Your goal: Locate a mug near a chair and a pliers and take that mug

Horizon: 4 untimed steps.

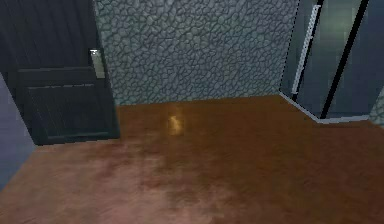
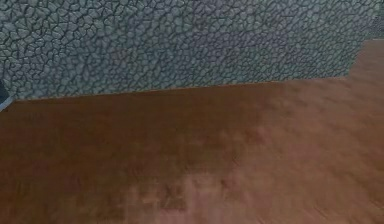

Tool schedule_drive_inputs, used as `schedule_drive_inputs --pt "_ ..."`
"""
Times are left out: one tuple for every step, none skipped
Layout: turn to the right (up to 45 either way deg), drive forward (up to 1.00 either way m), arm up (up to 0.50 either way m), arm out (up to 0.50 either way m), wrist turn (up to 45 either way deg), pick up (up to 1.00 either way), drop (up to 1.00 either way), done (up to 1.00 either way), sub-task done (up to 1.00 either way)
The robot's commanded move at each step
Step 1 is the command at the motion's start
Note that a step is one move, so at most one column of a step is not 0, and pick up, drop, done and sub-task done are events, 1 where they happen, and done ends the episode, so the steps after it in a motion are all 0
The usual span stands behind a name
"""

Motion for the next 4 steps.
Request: schedule_drive_inputs --pt "0.0 0.05 0.00 0.00 0.0 0.00 0.00 0.00 0.00" --pt "-12.0 0.00 0.00 0.00 0.0 0.00 0.00 0.00 0.00" --pt "-3.0 0.00 0.00 0.00 0.0 0.00 0.00 0.00 0.00" --pt "3.0 0.00 0.00 0.00 0.0 0.00 0.00 0.00 0.00"
